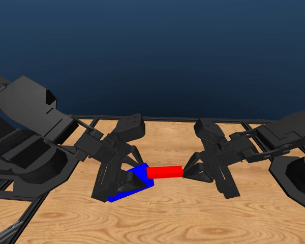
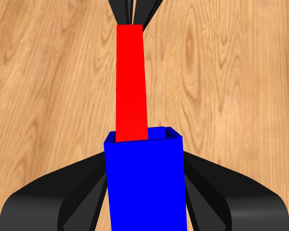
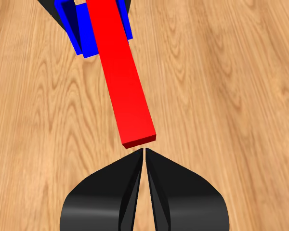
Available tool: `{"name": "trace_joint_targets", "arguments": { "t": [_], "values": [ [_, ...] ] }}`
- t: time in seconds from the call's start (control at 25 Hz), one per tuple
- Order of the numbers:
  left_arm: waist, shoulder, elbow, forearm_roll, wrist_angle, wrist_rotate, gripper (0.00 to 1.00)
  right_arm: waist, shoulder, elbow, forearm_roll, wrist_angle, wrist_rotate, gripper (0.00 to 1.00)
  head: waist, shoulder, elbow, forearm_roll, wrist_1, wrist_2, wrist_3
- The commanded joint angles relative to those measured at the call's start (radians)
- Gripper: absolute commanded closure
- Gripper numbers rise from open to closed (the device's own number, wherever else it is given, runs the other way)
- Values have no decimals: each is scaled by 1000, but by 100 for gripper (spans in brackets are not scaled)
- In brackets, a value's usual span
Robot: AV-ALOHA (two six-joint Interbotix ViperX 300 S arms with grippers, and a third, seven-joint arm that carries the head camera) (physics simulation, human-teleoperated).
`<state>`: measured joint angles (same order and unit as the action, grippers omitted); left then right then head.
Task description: Insert peg into socket
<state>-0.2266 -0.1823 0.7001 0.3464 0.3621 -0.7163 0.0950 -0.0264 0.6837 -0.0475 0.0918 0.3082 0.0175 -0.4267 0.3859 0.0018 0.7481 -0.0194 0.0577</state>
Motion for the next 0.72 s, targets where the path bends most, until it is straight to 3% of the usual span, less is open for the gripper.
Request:
{"name": "trace_joint_targets", "arguments": {
  "t": [0.04, 0.4, 0.72],
  "values": [
    [-9, 4, -33, -4, -30, 17, 100, -2, 8, -52, 1, -28, -21, 100, -2, -4, -14, 0, -10, 0, -1],
    [-11, 46, -71, -12, 52, 27, 100, 10, 103, -148, 19, -69, -55, 100, -3, -16, -5, 5, -8, 19, 13],
    [-1, 90, -129, -46, 111, 75, 100, 27, 173, -198, 37, -105, -64, 100, -12, -22, 1, 4, -7, 23, 21]
  ]
}}
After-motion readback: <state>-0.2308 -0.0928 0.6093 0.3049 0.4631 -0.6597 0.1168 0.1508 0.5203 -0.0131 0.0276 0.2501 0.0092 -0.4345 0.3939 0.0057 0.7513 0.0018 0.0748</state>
